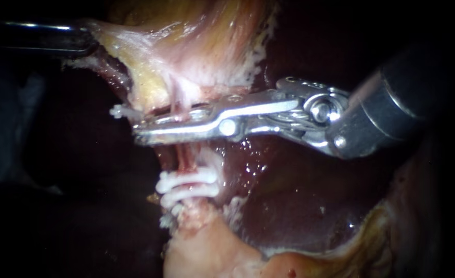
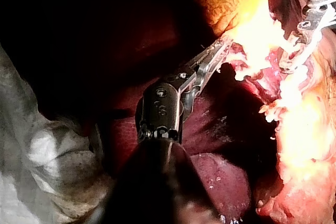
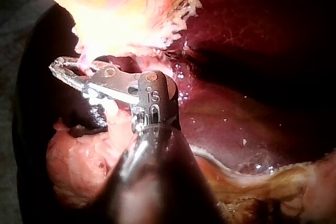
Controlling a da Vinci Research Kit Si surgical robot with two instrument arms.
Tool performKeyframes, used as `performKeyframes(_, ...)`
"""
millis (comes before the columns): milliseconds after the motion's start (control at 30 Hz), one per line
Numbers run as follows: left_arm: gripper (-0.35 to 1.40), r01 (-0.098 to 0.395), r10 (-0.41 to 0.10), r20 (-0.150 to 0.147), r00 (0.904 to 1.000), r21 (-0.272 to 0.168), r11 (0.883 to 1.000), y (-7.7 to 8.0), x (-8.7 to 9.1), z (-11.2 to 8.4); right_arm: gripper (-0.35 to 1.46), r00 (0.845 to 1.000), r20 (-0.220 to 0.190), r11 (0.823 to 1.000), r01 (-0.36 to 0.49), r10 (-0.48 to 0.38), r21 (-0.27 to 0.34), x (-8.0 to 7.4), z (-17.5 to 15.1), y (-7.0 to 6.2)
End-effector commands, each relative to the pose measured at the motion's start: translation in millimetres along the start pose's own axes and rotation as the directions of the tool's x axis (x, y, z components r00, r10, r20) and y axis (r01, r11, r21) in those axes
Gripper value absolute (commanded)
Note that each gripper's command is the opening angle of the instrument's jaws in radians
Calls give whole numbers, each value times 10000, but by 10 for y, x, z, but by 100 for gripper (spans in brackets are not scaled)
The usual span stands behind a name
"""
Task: Clipping third clip right tube
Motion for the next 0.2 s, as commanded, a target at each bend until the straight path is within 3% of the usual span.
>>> performKeyframes(33,-35,-1,1,0,10000,-2,10000,0,0,0,-35,10000,-8,10000,3,-3,-9,0,0,1)
performKeyframes(200,-35,-1,1,0,10000,-2,10000,0,0,0,-35,10000,-7,10000,4,-4,-10,0,0,1)
